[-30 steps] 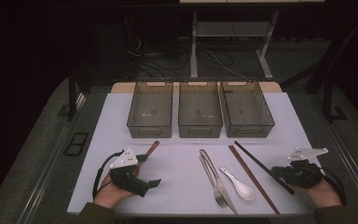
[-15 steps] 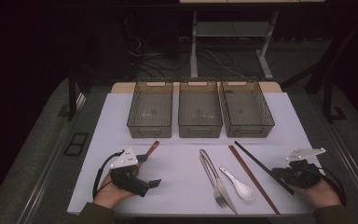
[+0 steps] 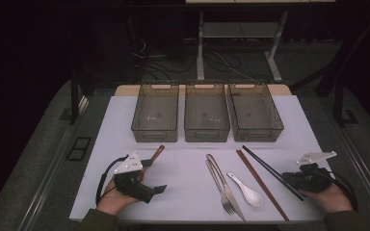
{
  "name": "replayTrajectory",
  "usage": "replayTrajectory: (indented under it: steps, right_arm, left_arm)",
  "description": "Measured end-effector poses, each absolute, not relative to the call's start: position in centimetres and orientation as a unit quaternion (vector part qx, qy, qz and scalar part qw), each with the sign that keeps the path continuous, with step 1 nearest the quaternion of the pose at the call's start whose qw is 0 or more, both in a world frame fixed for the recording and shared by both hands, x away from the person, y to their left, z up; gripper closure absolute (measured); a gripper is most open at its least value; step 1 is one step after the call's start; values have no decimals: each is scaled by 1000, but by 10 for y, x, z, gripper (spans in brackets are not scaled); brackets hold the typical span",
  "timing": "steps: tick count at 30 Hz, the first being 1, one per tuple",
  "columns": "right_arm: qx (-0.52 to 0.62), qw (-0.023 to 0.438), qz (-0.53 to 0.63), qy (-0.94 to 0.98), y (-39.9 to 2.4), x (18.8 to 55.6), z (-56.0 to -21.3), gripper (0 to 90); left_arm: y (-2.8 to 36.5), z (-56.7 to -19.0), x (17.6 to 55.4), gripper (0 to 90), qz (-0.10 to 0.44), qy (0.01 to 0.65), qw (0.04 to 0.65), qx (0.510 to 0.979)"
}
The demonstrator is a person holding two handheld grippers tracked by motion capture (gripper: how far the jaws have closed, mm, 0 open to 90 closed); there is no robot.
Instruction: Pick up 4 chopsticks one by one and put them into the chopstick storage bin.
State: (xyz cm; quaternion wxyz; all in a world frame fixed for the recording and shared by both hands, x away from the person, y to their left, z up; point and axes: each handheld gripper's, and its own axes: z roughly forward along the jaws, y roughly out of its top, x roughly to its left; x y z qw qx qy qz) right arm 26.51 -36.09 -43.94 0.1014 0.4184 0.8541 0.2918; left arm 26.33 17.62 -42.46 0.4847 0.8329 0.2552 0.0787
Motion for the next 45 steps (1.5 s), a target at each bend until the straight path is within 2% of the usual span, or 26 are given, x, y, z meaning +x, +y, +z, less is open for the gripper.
replayTrajectory:
  steps: [19, 29, 35, 37, 45]
  right_arm:
    - [408, 118, 283, 860, -359, 264, -437, 860]
    - [407, 121, 312, 850, -367, 261, -431, 860]
    - [413, 107, 322, 845, -370, 262, -431, 859]
    - [417, 121, 324, 841, -372, 262, -430, 860]
    - [430, 128, 369, 814, -385, 259, -422, 860]
  left_arm:
    - [176, -425, 263, 0, 77, 254, 484, 834]
    - [176, -425, 263, 0, 77, 253, 484, 834]
    - [176, -425, 263, 0, 76, 252, 483, 835]
    - [176, -425, 263, 0, 76, 252, 483, 835]
    - [175, -425, 263, 0, 76, 252, 484, 835]
